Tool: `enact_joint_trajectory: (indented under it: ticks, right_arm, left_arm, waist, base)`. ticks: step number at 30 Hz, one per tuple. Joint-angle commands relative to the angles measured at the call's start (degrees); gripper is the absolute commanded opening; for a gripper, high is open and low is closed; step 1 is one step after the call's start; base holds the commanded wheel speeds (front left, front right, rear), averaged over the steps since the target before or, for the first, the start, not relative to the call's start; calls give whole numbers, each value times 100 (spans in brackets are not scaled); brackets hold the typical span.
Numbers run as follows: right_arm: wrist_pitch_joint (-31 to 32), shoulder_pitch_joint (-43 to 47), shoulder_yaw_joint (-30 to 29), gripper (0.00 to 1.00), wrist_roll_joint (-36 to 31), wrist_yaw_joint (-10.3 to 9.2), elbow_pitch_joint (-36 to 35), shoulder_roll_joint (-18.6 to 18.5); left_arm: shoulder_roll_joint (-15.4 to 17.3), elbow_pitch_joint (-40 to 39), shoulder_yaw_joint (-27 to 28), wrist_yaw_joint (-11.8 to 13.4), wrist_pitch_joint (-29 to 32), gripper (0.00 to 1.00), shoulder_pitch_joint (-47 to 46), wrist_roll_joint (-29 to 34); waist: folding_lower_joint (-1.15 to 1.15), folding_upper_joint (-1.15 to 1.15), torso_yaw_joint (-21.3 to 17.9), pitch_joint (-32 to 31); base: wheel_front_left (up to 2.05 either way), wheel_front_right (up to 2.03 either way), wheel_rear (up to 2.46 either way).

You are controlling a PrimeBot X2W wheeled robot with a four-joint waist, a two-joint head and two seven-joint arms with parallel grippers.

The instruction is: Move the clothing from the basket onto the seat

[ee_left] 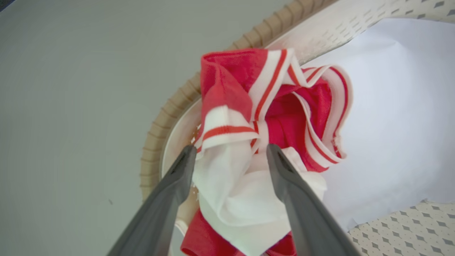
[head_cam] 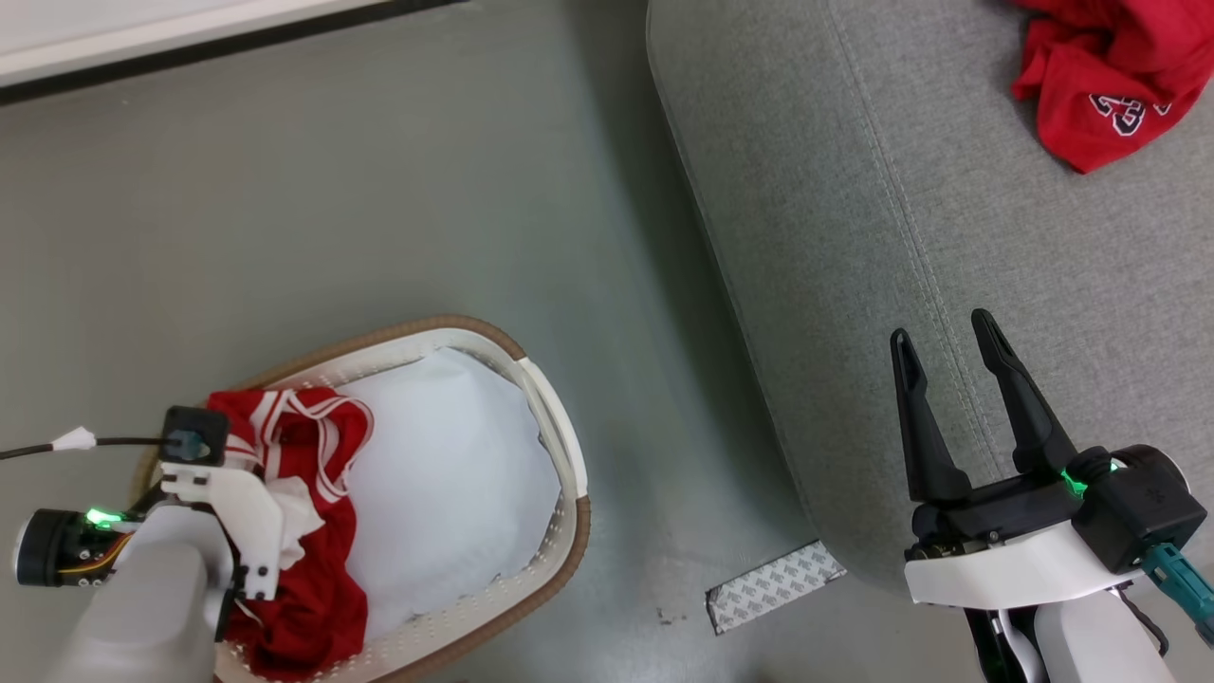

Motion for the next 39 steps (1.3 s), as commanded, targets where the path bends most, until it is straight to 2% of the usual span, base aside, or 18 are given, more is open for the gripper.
enact_joint_trajectory:
  ticks: [1,10,11,12,15,22,28,31,39]
  right_arm:
    - [-14,-59,1,100,80,-17,-25,-8]
    - [-14,-160,-35,100,157,-17,-54,-8]
    - [-14,-168,-37,100,176,-17,-58,-8]
    - [-14,-172,-33,100,174,-17,-54,-8]
    - [-14,-190,-24,100,170,-17,-33,-8]
    - [-15,-91,-120,100,103,-17,130,-9]
    - [-14,139,-354,100,41,-17,331,-10]
    - [-15,280,-465,100,-61,-17,469,-10]
    - [-15,653,-610,100,-317,-17,787,-14]
  left_arm:
    - [48,39,-10,1,-35,100,-61,22]
    - [108,172,-130,-26,-56,100,-322,68]
    - [102,178,-147,-31,-62,95,-359,77]
    - [89,186,-160,-44,-72,66,-384,80]
    - [56,207,-186,-77,-118,0,-447,54]
    - [-152,255,-147,-175,-446,0,-272,-151]
    - [-517,247,-45,-319,-907,0,32,-399]
    - [-746,169,-20,-467,-1098,0,217,-494]
    - [-1117,-155,-46,-616,-1265,0,685,-616]
  waist:
    - [-1,0,-13,48]
    - [-1,0,-28,353]
    - [-1,0,-24,395]
    - [-1,0,-21,427]
    - [-1,0,-8,481]
    - [-1,0,153,123]
    - [-1,0,434,-601]
    - [-1,0,611,-1033]
    - [-1,0,967,-2033]
  base:
    - [0,0,0]
    - [0,0,0]
    - [0,0,0]
    - [0,0,0]
    - [0,0,0]
    - [0,0,0]
    - [0,0,0]
    - [0,0,0]
    - [0,0,0]
